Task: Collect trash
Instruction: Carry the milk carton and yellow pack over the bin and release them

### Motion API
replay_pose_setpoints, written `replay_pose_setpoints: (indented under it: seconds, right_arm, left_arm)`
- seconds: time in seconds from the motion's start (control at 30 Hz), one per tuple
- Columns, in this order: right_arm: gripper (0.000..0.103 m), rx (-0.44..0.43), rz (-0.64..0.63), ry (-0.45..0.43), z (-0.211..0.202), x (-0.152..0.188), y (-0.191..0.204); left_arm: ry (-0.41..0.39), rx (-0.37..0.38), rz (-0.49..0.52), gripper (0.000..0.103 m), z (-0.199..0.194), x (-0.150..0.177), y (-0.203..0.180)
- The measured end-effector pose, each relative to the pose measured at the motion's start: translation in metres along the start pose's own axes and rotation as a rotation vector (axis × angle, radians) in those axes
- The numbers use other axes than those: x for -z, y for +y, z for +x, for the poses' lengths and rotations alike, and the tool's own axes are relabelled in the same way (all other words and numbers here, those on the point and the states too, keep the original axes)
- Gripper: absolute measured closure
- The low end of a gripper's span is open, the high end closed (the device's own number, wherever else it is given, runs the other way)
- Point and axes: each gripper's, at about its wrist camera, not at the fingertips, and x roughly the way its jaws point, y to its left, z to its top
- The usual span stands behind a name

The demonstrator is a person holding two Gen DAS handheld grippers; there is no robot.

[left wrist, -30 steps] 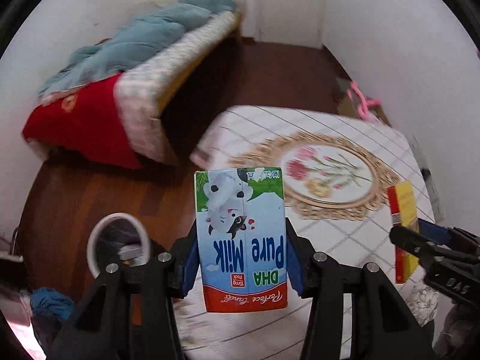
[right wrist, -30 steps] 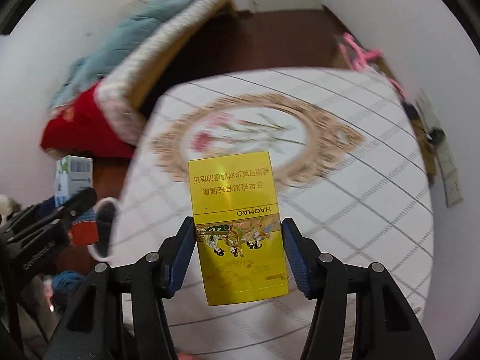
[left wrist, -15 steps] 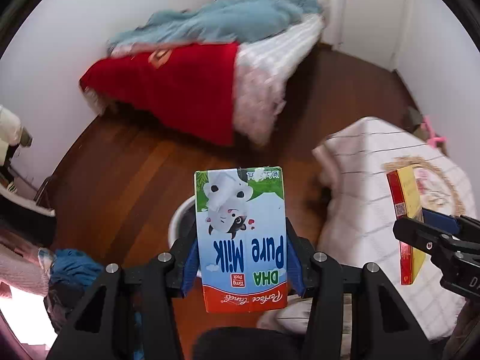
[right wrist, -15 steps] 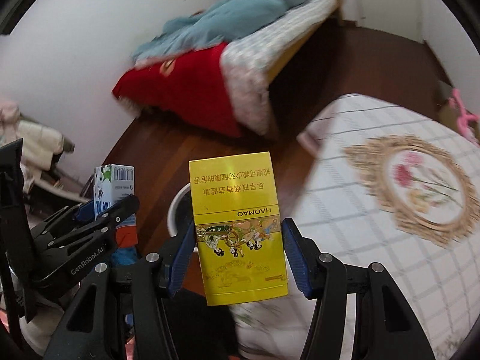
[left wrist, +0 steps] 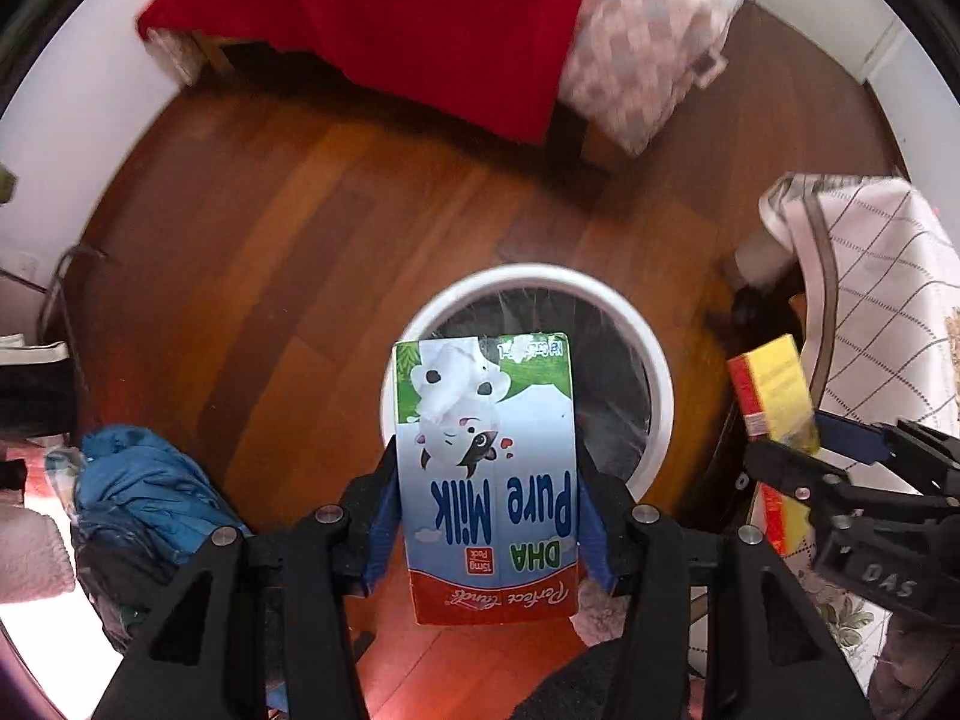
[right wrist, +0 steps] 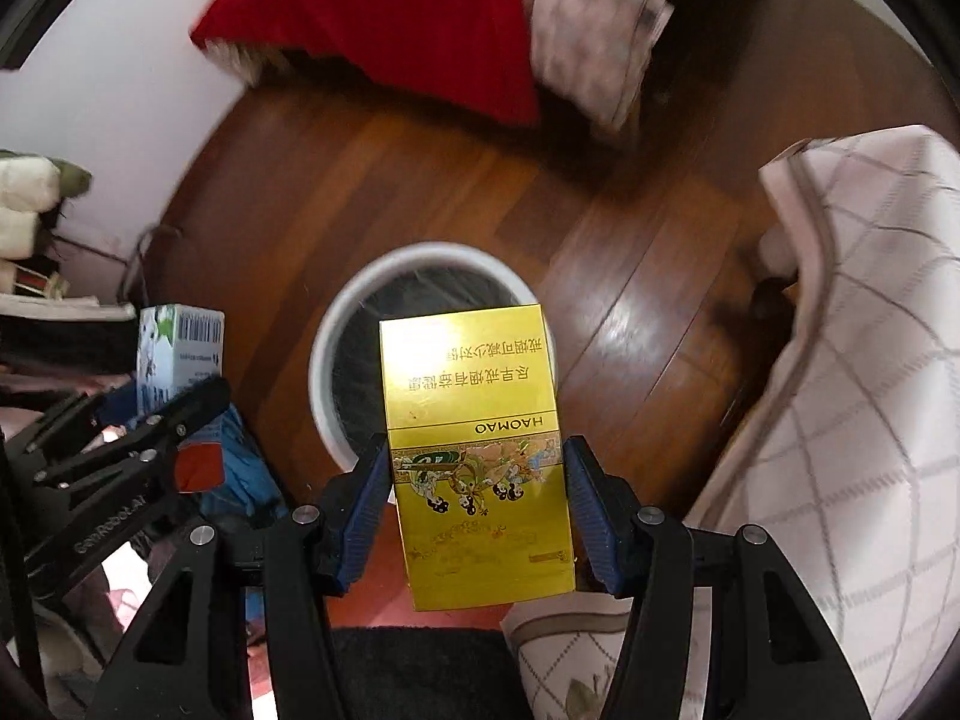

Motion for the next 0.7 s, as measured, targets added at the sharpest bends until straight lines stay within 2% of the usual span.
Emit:
replay_pose_setpoints:
  seconds: [0.23,0.27,0.3,0.37,0.4,0.43,0.5,0.53,0.57,0.63,0.67,0.7]
  right_arm:
    - [0.044,0.01,0.002,0.129,0.062,-0.026,-0.002]
    - [0.044,0.01,-0.002,0.143,0.068,-0.029,-0.001]
    - [0.044,0.005,-0.002,0.147,0.072,-0.031,-0.002]
    - [0.043,-0.005,-0.007,0.159,0.079,-0.034,-0.005]
    - [0.043,-0.017,-0.009,0.166,0.082,-0.035,-0.007]
    - [0.042,-0.02,-0.012,0.174,0.084,-0.036,-0.007]
    - [0.025,-0.005,-0.021,0.174,0.083,-0.037,-0.008]
    - [0.013,0.002,-0.021,0.168,0.081,-0.036,-0.009]
    - [0.008,0.008,-0.023,0.163,0.079,-0.036,-0.011]
    - [0.007,0.026,-0.022,0.152,0.074,-0.032,-0.011]
    - [0.0,0.03,-0.021,0.149,0.07,-0.029,-0.012]
    - [0.0,0.037,-0.019,0.145,0.066,-0.026,-0.013]
  left_arm:
    - [0.063,0.019,-0.037,0.053,0.025,-0.008,0.011]
    - [0.061,0.015,-0.04,0.045,0.025,-0.007,0.012]
    - [0.059,0.014,-0.045,0.029,0.026,-0.009,0.012]
    - [0.057,0.014,-0.055,0.01,0.026,-0.009,0.015]
    - [0.059,0.014,-0.065,0.004,0.025,-0.008,0.017]
    - [0.059,0.012,-0.07,0.003,0.024,-0.006,0.019]
    - [0.048,-0.008,-0.077,0.003,0.02,-0.005,0.021]
    - [0.042,-0.014,-0.081,0.003,0.018,-0.003,0.023]
    - [0.041,-0.015,-0.087,0.003,0.017,-0.001,0.025]
    - [0.031,-0.022,-0.1,0.003,0.01,0.005,0.028]
    - [0.026,-0.024,-0.103,0.003,0.006,0.009,0.028]
    - [0.02,-0.027,-0.108,0.003,0.002,0.012,0.029]
